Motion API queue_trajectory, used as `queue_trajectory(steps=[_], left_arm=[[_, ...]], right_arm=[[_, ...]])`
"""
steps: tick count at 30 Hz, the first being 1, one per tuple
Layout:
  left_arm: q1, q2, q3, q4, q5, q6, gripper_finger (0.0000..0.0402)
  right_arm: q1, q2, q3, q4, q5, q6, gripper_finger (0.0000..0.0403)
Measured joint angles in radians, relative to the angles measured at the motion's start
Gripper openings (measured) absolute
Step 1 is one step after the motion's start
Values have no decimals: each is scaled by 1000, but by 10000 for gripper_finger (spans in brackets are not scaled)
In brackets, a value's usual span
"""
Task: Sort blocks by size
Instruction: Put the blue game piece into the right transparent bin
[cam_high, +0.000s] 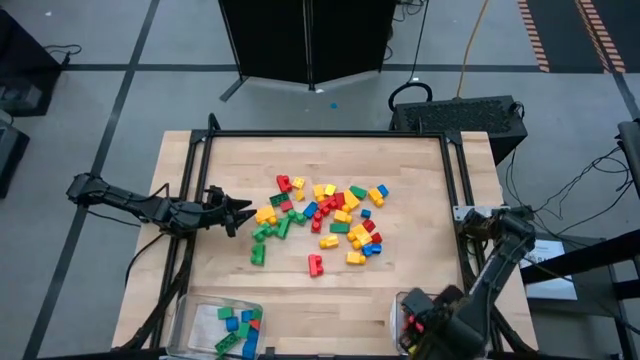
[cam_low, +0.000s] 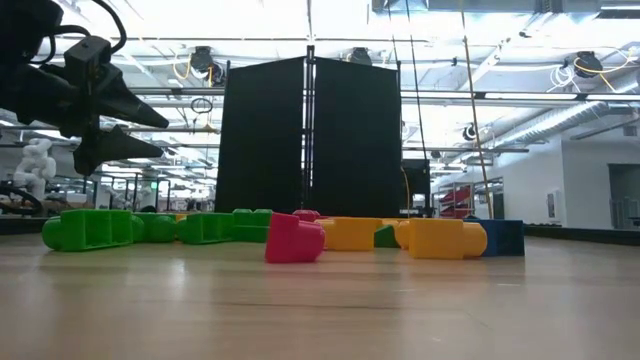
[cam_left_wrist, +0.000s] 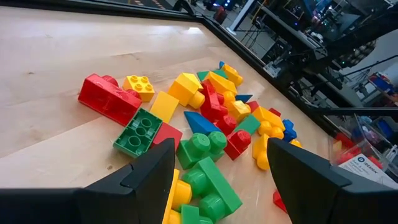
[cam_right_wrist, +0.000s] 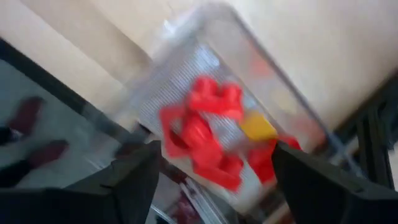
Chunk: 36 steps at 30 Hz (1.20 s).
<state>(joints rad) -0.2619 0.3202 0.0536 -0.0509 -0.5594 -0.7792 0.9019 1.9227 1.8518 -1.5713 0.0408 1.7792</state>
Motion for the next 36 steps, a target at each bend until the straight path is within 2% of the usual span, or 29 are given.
queue_trajectory(steps=[5, 8, 11, 13, 17, 20, 24, 29, 36], left_arm=[[0, 0, 0, -1, 0, 0, 255], [0, 0, 0, -1, 1, -2, 255], [0, 0, 1, -3, 1, -35, 255], [0, 0, 1, -7, 1, -49, 255], [0, 0, 1, -15, 2, -51, 255], [0, 0, 1, -20, 2, -51, 255], [0, 0, 2, -21, 2, -51, 255], [0, 0, 2, -21, 2, -51, 255], [0, 0, 2, -21, 3, -52, 255]], right_arm=[[-111, -42, 40, 1, 238, -162, 280], [-210, -44, 15, 4, 302, -346, 273], [-311, -44, -71, 4, 312, -539, 264], [-353, -76, -165, 32, 328, -607, 256], [-384, -271, -406, 232, 329, -631, 238], [-390, -423, -584, 379, 376, -631, 229], [-451, -545, -764, 606, 387, -683, 228], [-534, -524, -894, 829, 262, -830, 239], [-576, -463, -919, 846, 236, -966, 253]])
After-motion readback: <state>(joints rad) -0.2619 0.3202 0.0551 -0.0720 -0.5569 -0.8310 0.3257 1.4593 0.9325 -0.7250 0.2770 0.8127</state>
